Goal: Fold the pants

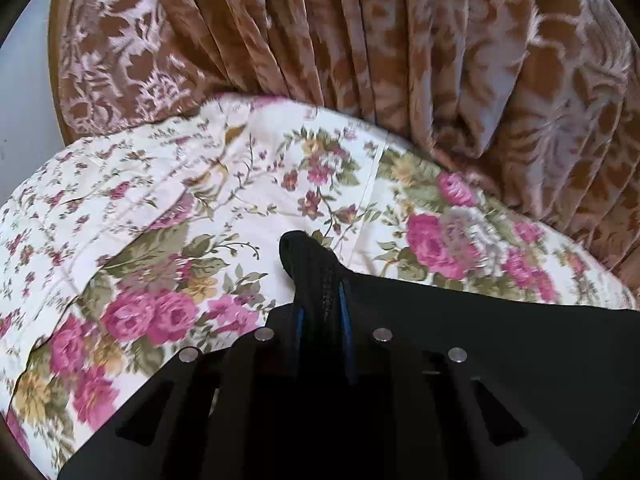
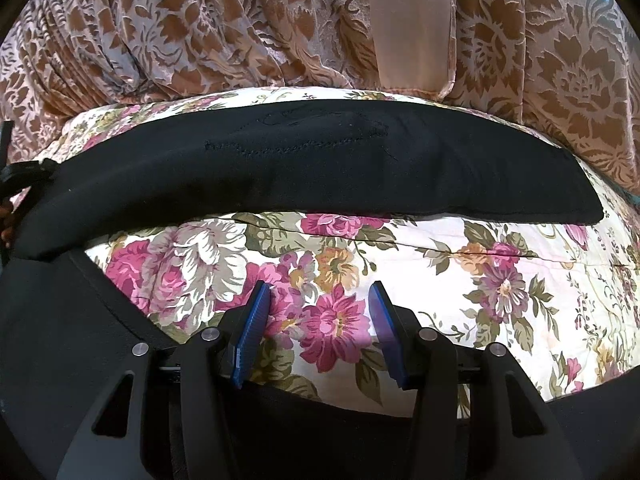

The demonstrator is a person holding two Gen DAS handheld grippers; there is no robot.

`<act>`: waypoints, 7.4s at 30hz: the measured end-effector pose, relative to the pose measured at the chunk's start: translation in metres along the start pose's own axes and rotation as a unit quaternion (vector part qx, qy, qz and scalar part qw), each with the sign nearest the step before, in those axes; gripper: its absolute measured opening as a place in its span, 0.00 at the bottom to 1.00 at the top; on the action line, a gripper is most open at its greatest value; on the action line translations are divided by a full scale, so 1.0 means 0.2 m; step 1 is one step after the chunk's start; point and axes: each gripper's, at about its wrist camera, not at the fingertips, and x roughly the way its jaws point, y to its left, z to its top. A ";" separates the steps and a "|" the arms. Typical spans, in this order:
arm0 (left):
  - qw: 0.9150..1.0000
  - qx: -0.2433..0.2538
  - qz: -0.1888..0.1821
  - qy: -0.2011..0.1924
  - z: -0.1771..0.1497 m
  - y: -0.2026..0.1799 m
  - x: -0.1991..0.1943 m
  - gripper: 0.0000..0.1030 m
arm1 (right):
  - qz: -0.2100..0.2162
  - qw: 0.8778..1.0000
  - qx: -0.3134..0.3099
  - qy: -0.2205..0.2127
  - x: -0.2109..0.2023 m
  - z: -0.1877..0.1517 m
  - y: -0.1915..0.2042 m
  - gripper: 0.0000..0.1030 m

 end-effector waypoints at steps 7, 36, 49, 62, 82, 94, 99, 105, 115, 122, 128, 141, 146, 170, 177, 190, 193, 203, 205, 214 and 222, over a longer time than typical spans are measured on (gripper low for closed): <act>0.997 -0.018 -0.052 -0.053 -0.08 0.03 -0.32 0.13 | 0.000 1.000 0.000 -0.004 0.00 0.00 0.00 0.49; 0.980 -0.112 -0.144 -0.078 -0.85 0.25 -0.75 0.13 | 0.026 0.999 0.027 0.021 -0.06 0.13 -0.04 0.54; 0.974 -0.125 -0.167 -0.085 -0.87 0.28 -0.75 0.13 | 0.113 0.981 0.123 0.095 0.08 0.76 0.25 0.66; 0.972 -0.136 -0.180 -0.071 -0.85 0.29 -0.74 0.13 | 0.101 0.964 0.199 0.148 0.30 0.73 0.24 0.16; 0.939 -0.262 -0.195 -0.111 -0.85 0.64 -1.00 0.14 | 0.253 0.965 0.067 -0.030 -0.76 -0.02 0.24 0.16; 0.930 -0.284 -0.205 -0.112 -1.15 0.70 -1.13 0.68 | 0.240 0.968 0.071 0.029 -0.53 -0.52 0.25 0.16; 0.923 -0.280 -0.250 -0.087 -1.23 0.66 -1.19 0.71 | 0.235 0.970 0.056 0.020 -0.55 -0.53 0.27 0.16; 0.909 -0.314 -0.271 -0.046 -1.22 0.61 -1.13 0.70 | 0.236 0.969 0.071 0.018 -0.56 -0.52 0.25 0.16; 0.911 -0.326 -0.250 -0.018 -1.06 0.62 -1.08 0.13 | 0.228 0.970 0.076 -0.029 -0.66 -0.38 0.18 0.14; 0.936 -0.256 -0.236 -0.059 -1.00 0.65 -1.28 0.07 | 0.249 0.965 0.040 -0.068 -0.89 -0.34 0.19 0.13; 0.948 -0.249 -0.200 -0.005 -1.19 0.67 -1.14 0.07 | 0.232 0.972 0.026 -0.015 -0.75 -0.49 0.22 0.13; 0.955 -0.242 -0.172 -0.010 -1.28 0.67 -1.23 0.11 | 0.218 0.976 0.008 0.022 -0.68 -0.63 0.22 0.13; 0.965 -0.219 -0.118 -0.085 -1.23 0.68 -1.44 0.31 | 0.215 0.977 -0.009 0.012 -0.73 -0.61 0.21 0.14; 0.987 0.019 -0.162 -0.004 -0.94 -0.35 -0.91 0.69 | 0.004 0.998 -0.002 -0.063 -0.82 0.13 -0.26 0.46; 0.981 0.019 -0.181 -0.059 -1.02 -0.32 -0.94 0.70 | -0.072 0.997 -0.003 0.018 -0.28 0.50 -0.29 0.46; 0.977 0.014 -0.200 -0.077 -1.03 -0.29 -0.93 0.70 | -0.165 0.971 0.094 0.148 0.34 0.60 -0.47 0.46; 0.977 0.014 -0.200 -0.077 -1.03 -0.29 -0.93 0.70 | -0.176 0.967 0.101 0.156 0.37 0.56 -0.52 0.46; 0.977 0.014 -0.200 -0.076 -1.03 -0.29 -0.93 0.70 | -0.146 0.983 0.079 0.076 0.04 0.58 -0.63 0.06; 0.977 0.014 -0.199 -0.076 -1.03 -0.29 -0.93 0.70 | -0.151 0.986 0.064 0.043 -0.13 0.59 -0.64 0.06; 0.978 0.016 -0.196 -0.074 -1.03 -0.29 -0.93 0.70 | -0.131 0.986 0.080 -0.062 -0.79 0.45 -0.77 0.06; 0.978 0.019 -0.199 -0.067 -1.03 -0.30 -0.93 0.73 | -0.132 0.977 0.138 -0.098 -1.12 0.15 -0.95 0.06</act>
